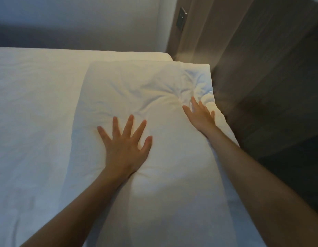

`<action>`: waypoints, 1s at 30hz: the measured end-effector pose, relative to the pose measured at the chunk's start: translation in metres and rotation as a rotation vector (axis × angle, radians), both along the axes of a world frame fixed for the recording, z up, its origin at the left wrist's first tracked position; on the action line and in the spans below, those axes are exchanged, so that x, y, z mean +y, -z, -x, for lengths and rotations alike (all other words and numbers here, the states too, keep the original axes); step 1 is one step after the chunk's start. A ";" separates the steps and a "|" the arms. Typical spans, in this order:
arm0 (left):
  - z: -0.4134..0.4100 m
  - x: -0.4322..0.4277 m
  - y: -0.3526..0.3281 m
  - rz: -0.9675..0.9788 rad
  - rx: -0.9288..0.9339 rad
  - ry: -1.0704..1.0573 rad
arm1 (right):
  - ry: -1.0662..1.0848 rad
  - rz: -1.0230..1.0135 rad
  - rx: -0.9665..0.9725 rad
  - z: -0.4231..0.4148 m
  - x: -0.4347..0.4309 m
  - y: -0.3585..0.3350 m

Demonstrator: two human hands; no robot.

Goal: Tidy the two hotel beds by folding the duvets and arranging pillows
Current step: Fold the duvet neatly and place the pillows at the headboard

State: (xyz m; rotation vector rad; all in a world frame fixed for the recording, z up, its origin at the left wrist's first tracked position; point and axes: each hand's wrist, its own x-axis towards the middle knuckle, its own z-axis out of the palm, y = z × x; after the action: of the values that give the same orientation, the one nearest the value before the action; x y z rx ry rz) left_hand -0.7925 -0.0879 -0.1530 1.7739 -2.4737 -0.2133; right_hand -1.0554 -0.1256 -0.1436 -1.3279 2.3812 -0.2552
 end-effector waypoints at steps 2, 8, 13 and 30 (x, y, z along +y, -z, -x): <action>-0.003 0.021 -0.009 -0.008 0.028 0.003 | -0.066 -0.011 0.025 -0.017 0.039 -0.015; -0.022 0.102 -0.021 -0.034 0.040 0.095 | -0.116 -0.024 0.187 -0.028 0.193 -0.010; -0.055 0.160 -0.018 -0.082 -0.024 0.185 | -0.039 -0.166 0.236 -0.023 0.272 0.002; -0.103 0.184 -0.075 -0.404 -0.153 0.238 | -0.195 -0.281 -0.054 -0.114 0.307 -0.058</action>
State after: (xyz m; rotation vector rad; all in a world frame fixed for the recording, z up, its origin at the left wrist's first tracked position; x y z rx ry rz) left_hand -0.6893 0.0965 -0.0785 1.6684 -2.9189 -0.6613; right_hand -0.9416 0.1816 -0.0859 -1.3838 2.1304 0.0956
